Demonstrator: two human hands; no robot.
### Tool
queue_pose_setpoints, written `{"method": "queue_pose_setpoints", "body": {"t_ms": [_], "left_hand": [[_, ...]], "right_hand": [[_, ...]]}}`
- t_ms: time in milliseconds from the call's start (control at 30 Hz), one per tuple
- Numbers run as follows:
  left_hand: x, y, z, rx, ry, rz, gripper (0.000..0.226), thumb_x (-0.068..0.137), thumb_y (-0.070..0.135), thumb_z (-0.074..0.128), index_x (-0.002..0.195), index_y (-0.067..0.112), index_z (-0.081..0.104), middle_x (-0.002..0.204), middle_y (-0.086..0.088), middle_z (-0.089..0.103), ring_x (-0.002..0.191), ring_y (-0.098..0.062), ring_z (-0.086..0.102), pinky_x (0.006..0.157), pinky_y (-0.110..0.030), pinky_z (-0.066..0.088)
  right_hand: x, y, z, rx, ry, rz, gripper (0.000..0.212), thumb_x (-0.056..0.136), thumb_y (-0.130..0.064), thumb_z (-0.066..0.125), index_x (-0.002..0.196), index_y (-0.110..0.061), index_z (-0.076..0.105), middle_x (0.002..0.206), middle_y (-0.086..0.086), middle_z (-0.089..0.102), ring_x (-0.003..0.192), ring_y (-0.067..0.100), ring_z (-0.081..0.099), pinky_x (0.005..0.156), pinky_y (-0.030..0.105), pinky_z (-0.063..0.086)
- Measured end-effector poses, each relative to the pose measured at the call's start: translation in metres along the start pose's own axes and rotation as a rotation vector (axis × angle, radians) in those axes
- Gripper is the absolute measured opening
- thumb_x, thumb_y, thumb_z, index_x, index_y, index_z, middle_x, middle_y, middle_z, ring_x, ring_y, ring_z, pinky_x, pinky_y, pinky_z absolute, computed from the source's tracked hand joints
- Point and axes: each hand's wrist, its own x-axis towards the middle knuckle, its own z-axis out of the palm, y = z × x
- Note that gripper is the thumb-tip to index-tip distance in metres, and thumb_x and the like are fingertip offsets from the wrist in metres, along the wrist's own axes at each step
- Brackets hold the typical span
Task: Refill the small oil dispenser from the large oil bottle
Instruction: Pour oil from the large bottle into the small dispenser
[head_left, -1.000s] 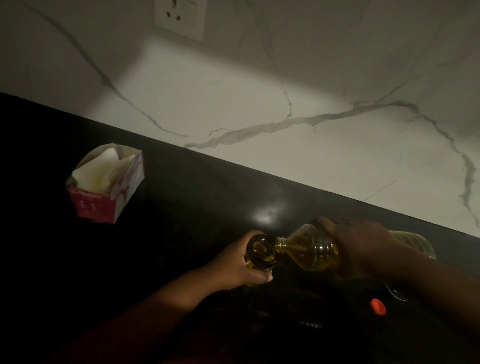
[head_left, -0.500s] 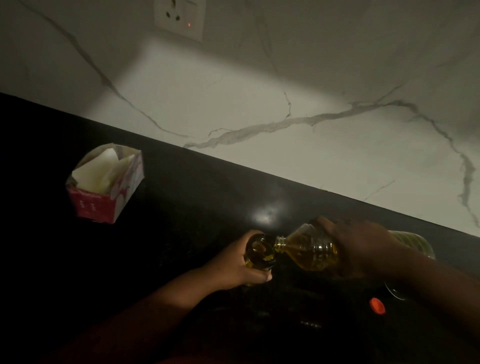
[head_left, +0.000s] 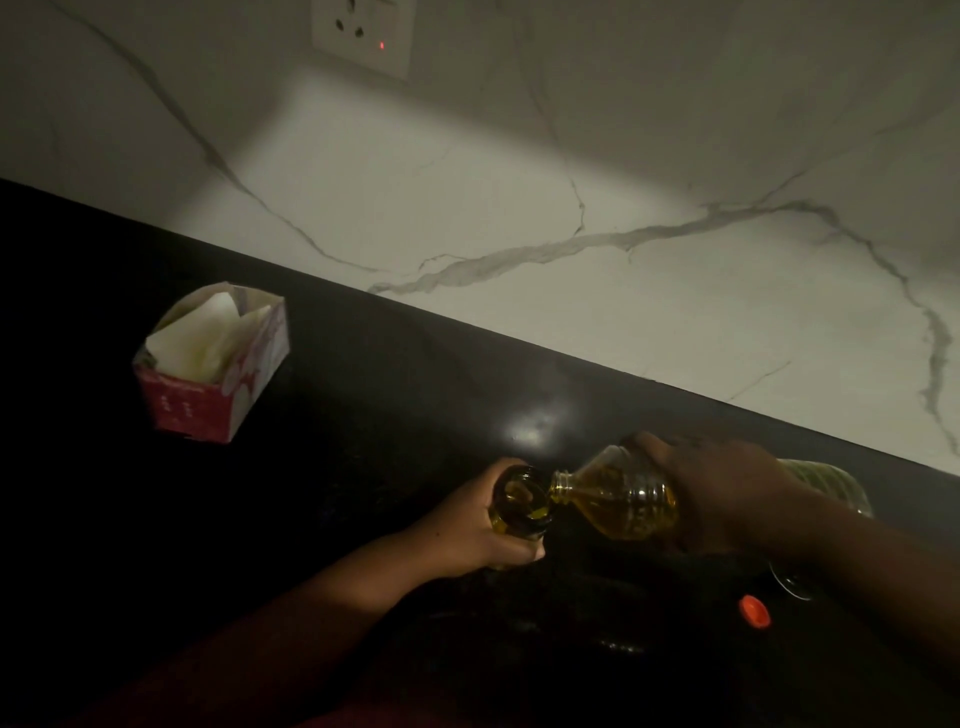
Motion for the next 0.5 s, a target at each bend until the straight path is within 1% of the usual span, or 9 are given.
{"method": "queue_pose_setpoints", "body": {"t_ms": [133,200,300,433,467,500], "left_hand": [[0.0004,-0.0001,-0.0005,0.002,0.001,0.013,0.075,0.065,0.023,0.086,0.103,0.072,0.043,0.117,0.011,0.063,0.115,-0.005,0.06,0.105,-0.037,0.047],[0.0011,-0.001,-0.0001,0.008,0.005,0.016,0.074,0.063,0.028,0.086,0.103,0.072,0.043,0.118,0.011,0.063,0.116,-0.006,0.059,0.105,-0.037,0.047],[0.0015,-0.0017,0.0002,0.01,0.01,0.007,0.073,0.058,0.035,0.085,0.106,0.071,0.042,0.119,0.011,0.063,0.115,-0.005,0.06,0.102,-0.032,0.048],[0.0011,-0.0021,0.0009,-0.01,0.019,0.027,0.07,0.067,0.018,0.086,0.11,0.057,0.047,0.113,0.01,0.065,0.108,-0.004,0.063,0.095,-0.024,0.05],[0.0008,-0.0017,0.0009,-0.013,0.018,0.032,0.07,0.067,0.017,0.085,0.109,0.058,0.047,0.113,0.01,0.065,0.108,-0.003,0.063,0.095,-0.024,0.05],[0.0012,-0.0016,0.0006,-0.007,0.018,0.031,0.072,0.066,0.021,0.086,0.108,0.063,0.046,0.114,0.011,0.065,0.109,-0.003,0.062,0.096,-0.025,0.05]], "right_hand": [[-0.0001,-0.0006,-0.0022,0.011,-0.019,0.001,0.095,0.06,-0.064,0.068,0.138,-0.037,0.021,0.128,-0.011,0.053,0.113,0.014,0.056,0.084,0.028,0.045],[-0.0004,-0.0001,-0.0019,0.016,-0.025,-0.001,0.097,0.06,-0.063,0.069,0.139,-0.036,0.02,0.129,-0.011,0.052,0.115,0.015,0.055,0.085,0.028,0.045],[-0.0004,-0.0006,-0.0019,0.009,-0.031,0.002,0.097,0.061,-0.062,0.069,0.14,-0.035,0.019,0.128,-0.01,0.053,0.115,0.015,0.054,0.087,0.029,0.046],[-0.0015,-0.0019,-0.0042,0.002,-0.022,0.003,0.096,0.061,-0.063,0.068,0.14,-0.035,0.02,0.127,-0.01,0.053,0.114,0.015,0.055,0.087,0.028,0.044],[-0.0019,-0.0021,-0.0045,0.004,-0.017,0.002,0.097,0.061,-0.063,0.068,0.14,-0.035,0.02,0.128,-0.01,0.053,0.115,0.016,0.055,0.088,0.028,0.044],[-0.0022,-0.0019,-0.0044,0.006,-0.017,-0.001,0.097,0.062,-0.064,0.068,0.141,-0.034,0.019,0.13,-0.01,0.052,0.116,0.016,0.054,0.089,0.028,0.044]]}}
